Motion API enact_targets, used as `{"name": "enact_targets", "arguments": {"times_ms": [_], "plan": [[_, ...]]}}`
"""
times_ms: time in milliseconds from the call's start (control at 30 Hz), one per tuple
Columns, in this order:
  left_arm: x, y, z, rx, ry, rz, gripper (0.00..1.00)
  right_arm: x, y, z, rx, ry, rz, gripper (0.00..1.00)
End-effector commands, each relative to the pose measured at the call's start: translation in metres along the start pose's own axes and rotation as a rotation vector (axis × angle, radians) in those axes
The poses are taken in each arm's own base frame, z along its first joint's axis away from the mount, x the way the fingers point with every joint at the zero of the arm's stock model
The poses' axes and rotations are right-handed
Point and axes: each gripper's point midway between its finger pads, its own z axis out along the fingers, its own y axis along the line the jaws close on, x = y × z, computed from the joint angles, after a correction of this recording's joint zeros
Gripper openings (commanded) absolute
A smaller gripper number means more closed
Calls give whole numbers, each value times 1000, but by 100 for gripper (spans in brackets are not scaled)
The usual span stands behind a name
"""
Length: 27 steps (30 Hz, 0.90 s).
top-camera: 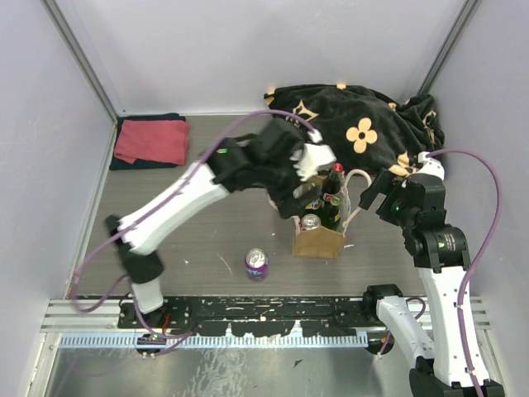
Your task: Place the beverage into the canvas bag
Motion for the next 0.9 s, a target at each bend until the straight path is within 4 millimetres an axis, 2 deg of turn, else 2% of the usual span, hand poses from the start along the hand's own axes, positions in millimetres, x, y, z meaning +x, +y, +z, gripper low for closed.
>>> {"name": "enact_targets", "arguments": {"times_ms": [0,67,167,300,433,700,867], "plan": [[42,3,-67,-56,8,-29,99,-19,10,-8,-34,-55,1,100],[81,1,-70,-51,78,-39,99,-18,10,-8,-36,-52,2,100],[126,-11,-75,-3,143,-92,99,-17,11,-9,-43,-53,6,100],[160,-24,-74,52,177,-125,100,-15,10,-11,-44,-55,14,100],[166,-26,-59,62,155,-134,99,-14,8,-15,-40,-56,24,100],[158,-33,-19,121,125,-199,98,-14,5,-19,-23,-56,25,100],[167,-34,3,115,143,-198,98,-18,5,-20,-19,-59,18,100]]}}
